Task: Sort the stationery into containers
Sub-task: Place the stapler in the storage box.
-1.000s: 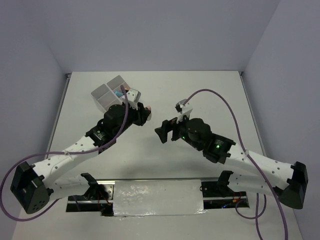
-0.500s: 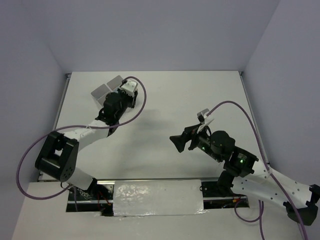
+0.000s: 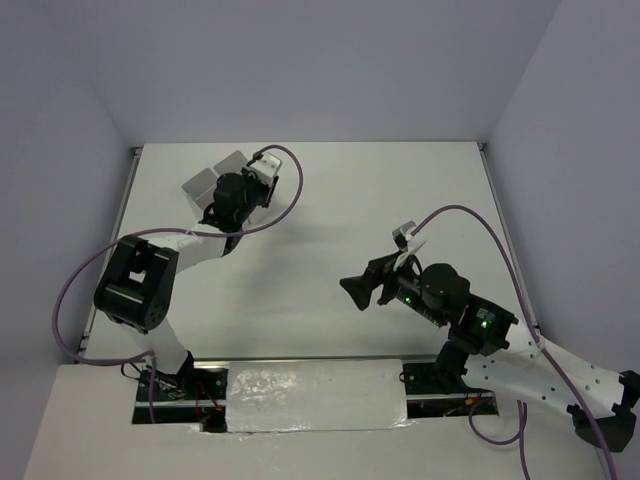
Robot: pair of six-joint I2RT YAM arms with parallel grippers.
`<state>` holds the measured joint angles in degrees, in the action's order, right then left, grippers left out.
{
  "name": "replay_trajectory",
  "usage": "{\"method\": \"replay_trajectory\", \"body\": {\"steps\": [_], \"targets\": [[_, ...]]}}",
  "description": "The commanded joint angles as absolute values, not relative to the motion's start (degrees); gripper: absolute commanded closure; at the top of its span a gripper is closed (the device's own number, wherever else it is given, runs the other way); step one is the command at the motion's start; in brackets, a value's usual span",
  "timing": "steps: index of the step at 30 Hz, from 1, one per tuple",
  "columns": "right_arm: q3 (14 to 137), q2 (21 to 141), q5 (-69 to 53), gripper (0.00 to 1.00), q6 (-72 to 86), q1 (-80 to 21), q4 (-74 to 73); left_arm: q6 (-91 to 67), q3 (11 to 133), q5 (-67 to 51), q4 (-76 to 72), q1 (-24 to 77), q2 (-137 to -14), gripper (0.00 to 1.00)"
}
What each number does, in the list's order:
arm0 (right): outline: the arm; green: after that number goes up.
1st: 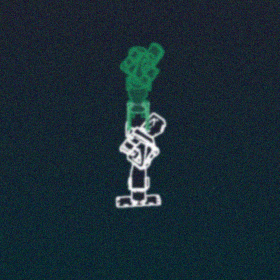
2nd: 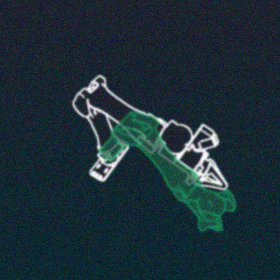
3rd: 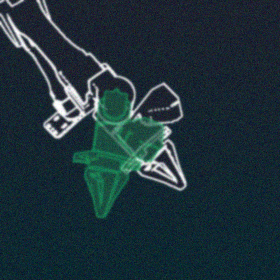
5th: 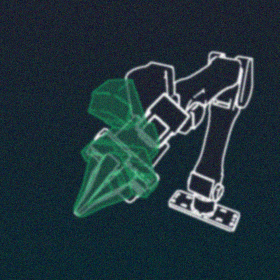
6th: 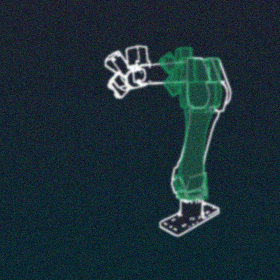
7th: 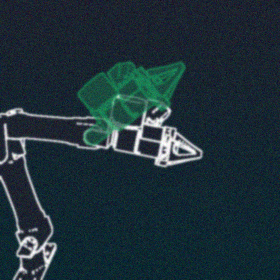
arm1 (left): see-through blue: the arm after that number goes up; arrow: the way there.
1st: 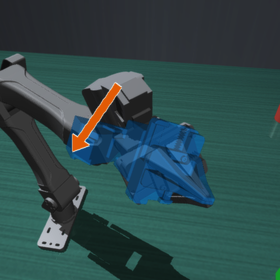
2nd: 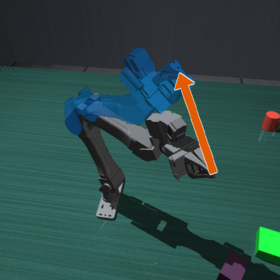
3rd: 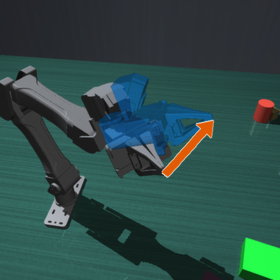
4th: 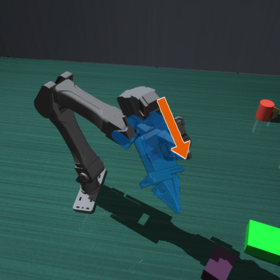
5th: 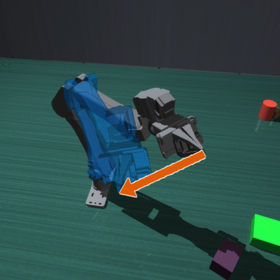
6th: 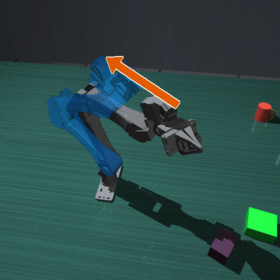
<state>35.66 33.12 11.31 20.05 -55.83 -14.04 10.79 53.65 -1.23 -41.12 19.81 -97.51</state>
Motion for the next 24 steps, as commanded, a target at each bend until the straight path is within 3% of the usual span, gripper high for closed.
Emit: {"method": "replay_trajectory", "body": {"steps": [1, 24], "targets": [[35.95, 33.92, 10.9, 0.02, 19.51, -55.64, -13.18, 13.01, 54.58, -3.78, -46.67, 18.11, -97.38, 1.0], [36.39, 34.28, 9.76, 0.02, 18.9, -55.72, -14.32, 13.8, 55.2, -3.34, -45.09, 15.73, -102.48, 1.0]]}}
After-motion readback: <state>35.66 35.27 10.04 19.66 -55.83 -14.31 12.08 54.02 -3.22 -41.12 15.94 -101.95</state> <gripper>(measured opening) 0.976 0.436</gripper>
